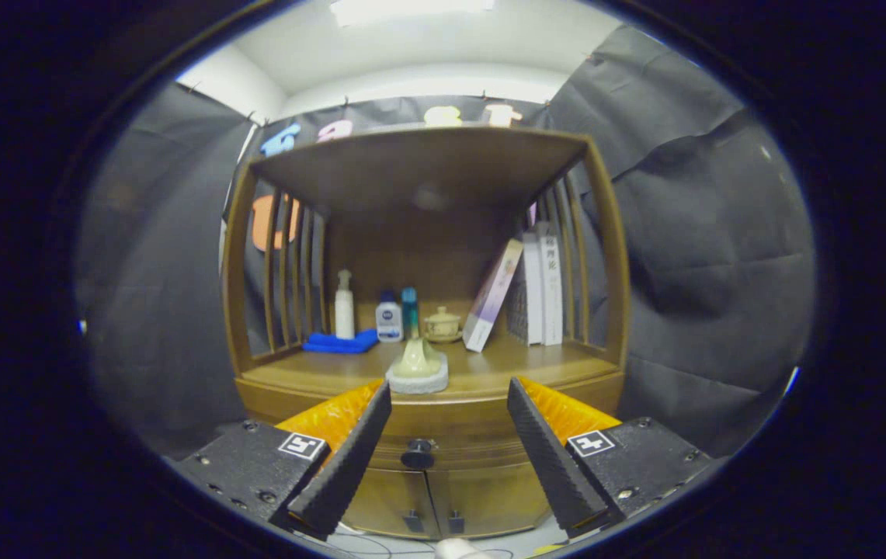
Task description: Pull open the drawer, take out the items inside it, and place them on the countertop above the cabinet.
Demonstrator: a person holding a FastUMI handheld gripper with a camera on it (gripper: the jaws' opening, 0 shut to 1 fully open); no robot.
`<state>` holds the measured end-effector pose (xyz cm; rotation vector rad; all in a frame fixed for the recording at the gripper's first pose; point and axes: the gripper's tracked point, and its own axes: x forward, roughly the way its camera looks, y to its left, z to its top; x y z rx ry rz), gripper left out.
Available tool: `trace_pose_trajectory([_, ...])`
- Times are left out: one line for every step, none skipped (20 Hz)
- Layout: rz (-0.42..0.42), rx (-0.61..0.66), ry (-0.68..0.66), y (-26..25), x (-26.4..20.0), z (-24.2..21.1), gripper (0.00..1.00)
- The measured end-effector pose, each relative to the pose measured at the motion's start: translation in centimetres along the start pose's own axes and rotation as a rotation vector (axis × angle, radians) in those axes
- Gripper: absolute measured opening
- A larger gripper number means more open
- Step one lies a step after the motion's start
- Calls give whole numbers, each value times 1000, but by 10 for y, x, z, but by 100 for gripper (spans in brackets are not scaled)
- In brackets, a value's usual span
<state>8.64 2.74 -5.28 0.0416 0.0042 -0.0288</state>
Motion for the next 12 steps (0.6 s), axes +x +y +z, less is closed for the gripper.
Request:
trace_pose_trajectory([7,-12,-7,-2,-16,8,98])
trace_pose_trajectory([13,-33,-4,-3,-30,14,98])
trace_pose_trajectory([18,-55,1,-5,-44,20,98])
trace_pose_trajectory([22,-72,2,-5,-55,25,99])
trace_pose_trajectory([23,-81,0,-7,-67,31,99])
trace_pose_trajectory([28,-79,-9,-8,-79,38,99])
trace_pose_trajectory([36,-64,-17,-8,-90,44,99])
trace_pose_trajectory([44,-46,-22,-9,-99,49,99])
trace_pose_trajectory([48,-22,-22,-11,-107,53,99])
trace_pose_trajectory([43,-10,-30,-15,-113,58,99])
trace_pose_trajectory([41,-7,-47,-19,-118,66,99])
trace_pose_trajectory([40,-10,-56,-22,-124,70,99])
